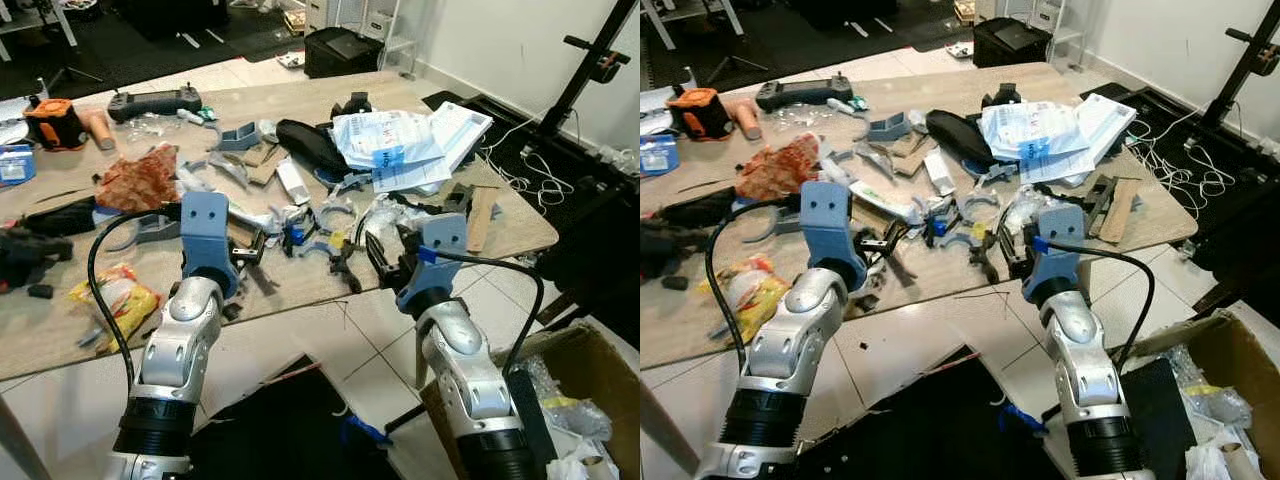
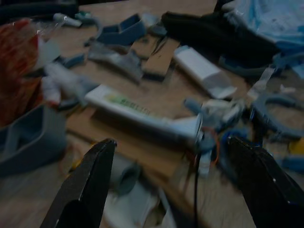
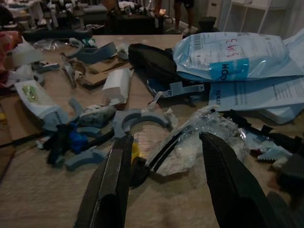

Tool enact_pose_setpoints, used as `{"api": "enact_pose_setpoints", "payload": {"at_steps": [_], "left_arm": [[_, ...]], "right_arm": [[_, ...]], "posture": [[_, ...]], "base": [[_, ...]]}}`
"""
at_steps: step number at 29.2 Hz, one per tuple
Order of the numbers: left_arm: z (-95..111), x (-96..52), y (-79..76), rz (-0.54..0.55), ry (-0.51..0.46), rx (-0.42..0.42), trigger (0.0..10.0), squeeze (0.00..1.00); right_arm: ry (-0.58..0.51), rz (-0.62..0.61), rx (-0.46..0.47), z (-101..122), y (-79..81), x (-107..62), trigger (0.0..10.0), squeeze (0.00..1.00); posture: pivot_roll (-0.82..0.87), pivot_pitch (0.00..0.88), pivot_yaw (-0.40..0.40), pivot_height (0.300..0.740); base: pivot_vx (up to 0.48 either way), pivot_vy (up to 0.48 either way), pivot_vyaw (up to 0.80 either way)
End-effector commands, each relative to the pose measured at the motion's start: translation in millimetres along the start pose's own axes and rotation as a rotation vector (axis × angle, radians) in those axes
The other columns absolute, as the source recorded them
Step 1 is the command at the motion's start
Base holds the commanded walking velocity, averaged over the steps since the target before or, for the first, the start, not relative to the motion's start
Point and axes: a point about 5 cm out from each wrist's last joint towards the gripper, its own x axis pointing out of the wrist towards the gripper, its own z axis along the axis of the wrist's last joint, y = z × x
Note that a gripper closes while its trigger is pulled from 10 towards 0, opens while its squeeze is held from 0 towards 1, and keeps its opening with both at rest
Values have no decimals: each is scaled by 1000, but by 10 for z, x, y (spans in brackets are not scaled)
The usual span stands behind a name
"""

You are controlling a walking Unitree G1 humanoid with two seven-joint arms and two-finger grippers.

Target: Picking trash to rubbish bin

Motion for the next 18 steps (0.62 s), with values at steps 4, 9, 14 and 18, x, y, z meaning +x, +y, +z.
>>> {"api": "enact_pose_setpoints", "payload": {"at_steps": [4,9,14,18], "left_arm": [[17,-4,-3,15,-27,4,10000,0],[25,-3,11,20,-33,1,10000,0],[23,-8,12,21,-32,0,10000,0],[19,-13,5,18,-30,-2,10000,0]], "right_arm": [[1,44,-19,26,64,8,10000,0],[4,67,-39,58,78,23,10000,0],[20,86,-61,54,90,25,10000,0],[40,90,-73,33,86,23,10000,0]], "posture": [[-6,113,3,740],[-4,119,3,740],[-4,119,3,740],[-4,128,-3,740]], "base": [[0,0,0],[0,0,0],[0,0,0],[0,0,0]]}}
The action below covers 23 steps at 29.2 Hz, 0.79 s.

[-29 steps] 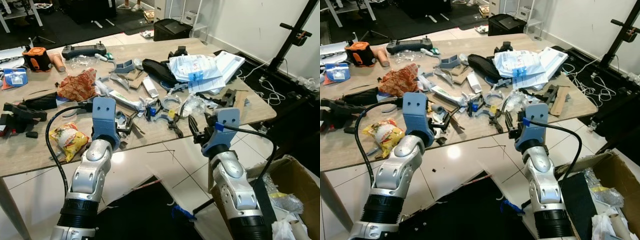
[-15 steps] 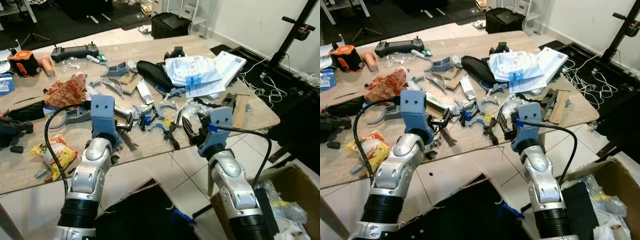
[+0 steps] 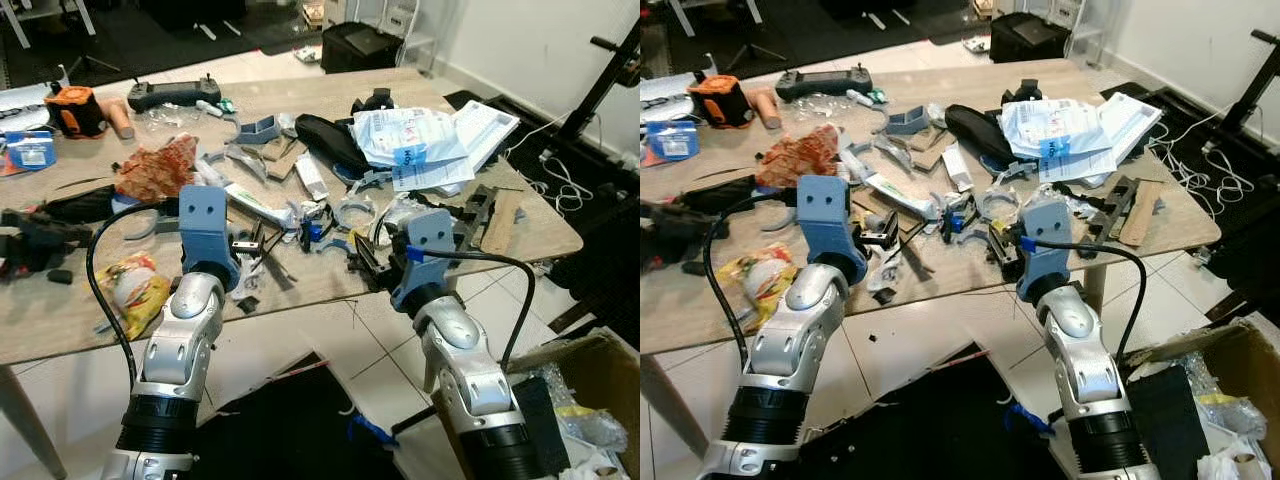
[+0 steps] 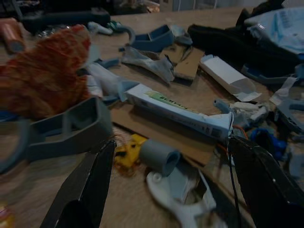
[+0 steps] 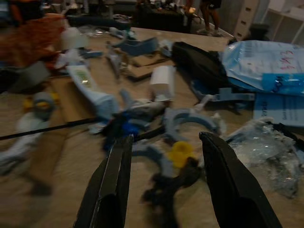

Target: Picking trash to rubbish bin

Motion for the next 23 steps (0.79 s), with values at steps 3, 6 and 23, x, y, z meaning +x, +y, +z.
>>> {"api": "enact_pose_setpoints", "payload": {"at_steps": [3,6,23], "left_arm": [[-33,-24,-3,3,6,-3,10000,0],[-40,-24,0,3,10,-3,10000,0],[-35,-6,-5,-11,21,15,10000,0]], "right_arm": [[17,13,-10,-10,11,-17,10000,0],[23,13,-12,-19,11,-19,10000,0],[114,-31,-29,-210,-207,142,10000,1000]], "posture": [[-4,132,-3,740],[-4,132,-3,740],[1,154,5,740]], "base": [[0,0,0],[0,0,0],[0,0,0]]}}
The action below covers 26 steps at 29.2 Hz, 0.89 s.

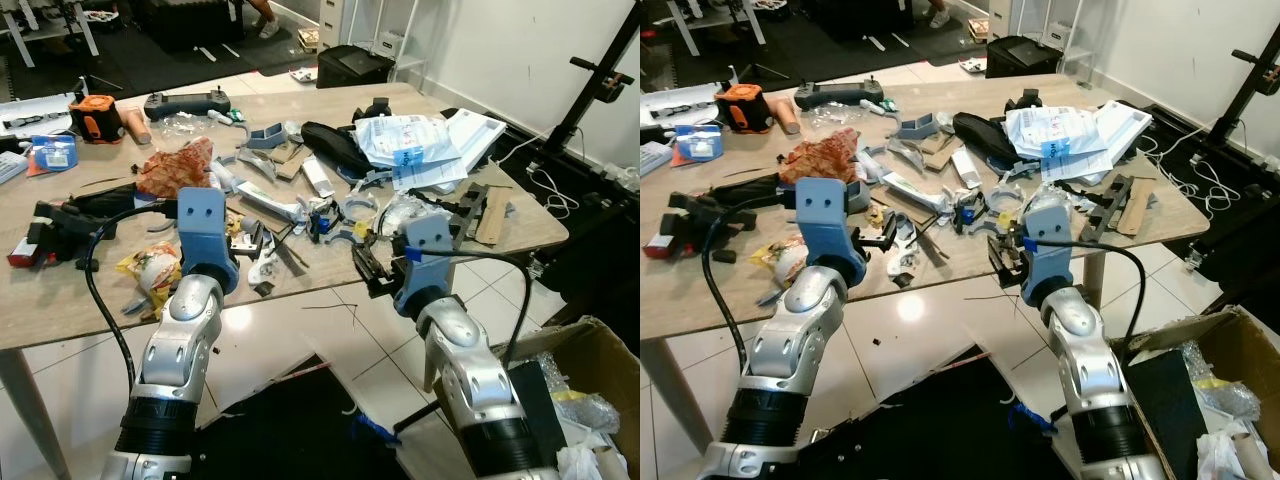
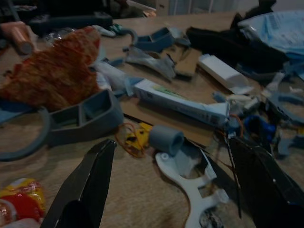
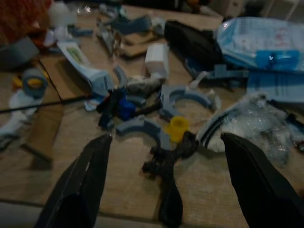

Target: Picking trash to rubbish bin

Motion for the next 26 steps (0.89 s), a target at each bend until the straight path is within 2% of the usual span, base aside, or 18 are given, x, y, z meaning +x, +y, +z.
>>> {"api": "enact_pose_setpoints", "payload": {"at_steps": [1,2,3,4,8,10,11,12,13,14,15,16,19,21,23,26], "left_arm": [[-18,-4,9,-8,13,23,10000,0],[-18,-4,9,-8,13,23,10000,0],[-11,-11,7,-20,8,31,10000,0],[-6,-24,-7,-41,2,55,10000,0],[-5,-51,-57,-94,-6,98,10000,0],[12,-101,-148,-203,-5,113,10000,0],[12,-101,-148,-203,-5,113,10000,0],[18,-149,-212,-291,2,117,10000,0],[18,-149,-212,-291,2,117,10000,0],[25,-237,-319,-433,6,173,10000,0],[25,-237,-319,-433,6,173,10000,0],[-3,-307,-399,-521,36,200,10000,0],[-30,-357,-462,-574,63,214,10000,0],[-91,-404,-562,-620,123,193,10000,0],[-122,-430,-617,-648,139,187,10000,0],[-151,-429,-669,-644,139,166,10000,0]], "right_arm": [[25,-11,-24,-77,-63,49,10000,1000],[25,-11,-24,-77,-63,49,10000,1000],[34,-24,-42,-92,-116,107,10000,761],[45,-30,-53,-102,-158,166,10000,0],[62,-32,-54,-104,-199,259,10000,0],[95,-16,-30,-108,-191,344,10000,0],[95,-16,-30,-108,-191,344,10000,0],[110,-1,-17,-111,-174,373,10000,0],[110,-1,-17,-111,-174,373,10000,0],[118,7,4,-106,-160,404,10000,0],[118,7,4,-106,-160,404,10000,0],[123,11,11,-101,-149,425,10000,0],[126,13,17,-104,-139,443,10000,0],[139,20,19,-118,-118,466,10000,0],[157,20,5,-131,-110,475,10000,0],[207,20,-30,-166,-98,488,10000,0]], "posture": [[1,154,5,740],[1,154,5,740],[8,163,4,740],[13,170,1,740],[19,178,-7,740],[25,186,-16,740],[25,186,-16,740],[27,193,-27,740],[27,193,-27,740],[30,191,-33,740],[30,191,-33,740],[35,192,-38,740],[36,191,-41,740],[36,186,-43,740],[32,184,-42,740],[29,180,-40,740]], "base": [[0,0,0],[0,0,0],[0,0,0],[0,0,0],[0,0,0],[0,0,0],[0,0,0],[0,0,0],[0,0,0],[0,0,0],[0,0,0],[0,0,0],[0,0,0],[0,0,0],[0,0,0],[0,0,0]]}}
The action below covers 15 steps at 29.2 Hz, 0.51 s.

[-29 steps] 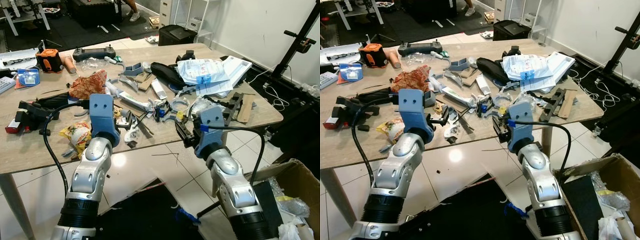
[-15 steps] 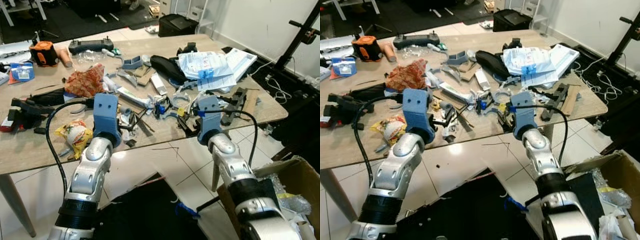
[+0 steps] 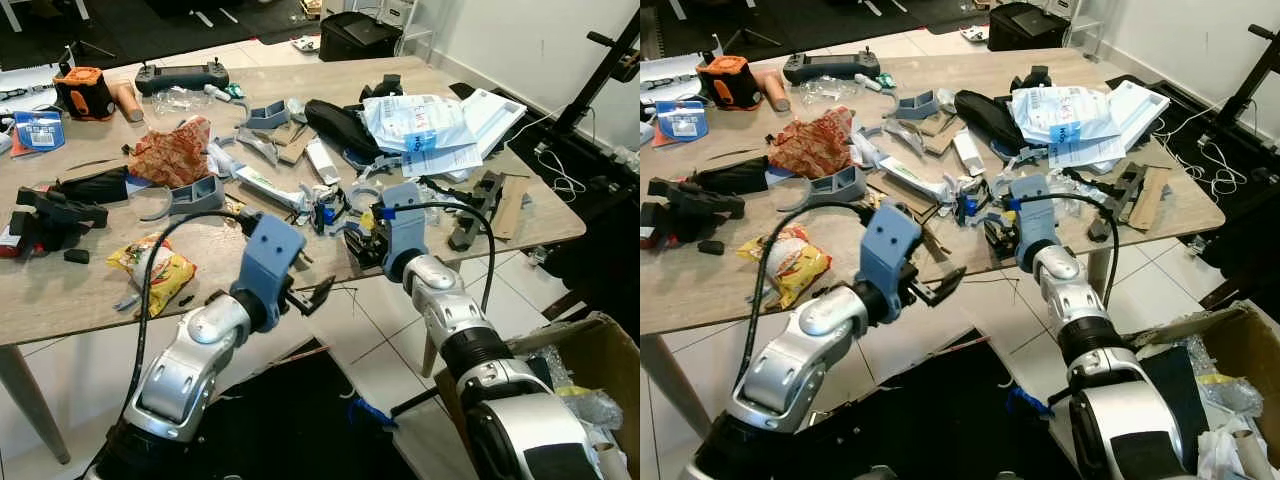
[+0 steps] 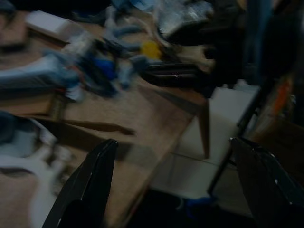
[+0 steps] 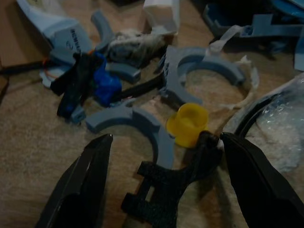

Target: Picking trash to rubbish bin

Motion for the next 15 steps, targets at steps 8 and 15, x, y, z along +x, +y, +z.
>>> {"api": "enact_pose_setpoints", "payload": {"at_steps": [8,15], "left_arm": [[16,85,-41,39,-38,-82,10000,0],[40,109,-33,57,-38,-77,10000,0]], "right_arm": [[164,-47,-57,-191,-11,-1,10000,0],[258,-60,-36,-354,-22,-37,10000,0]], "posture": [[23,167,-37,740],[18,138,-34,740]], "base": [[0,0,0],[0,0,0]]}}
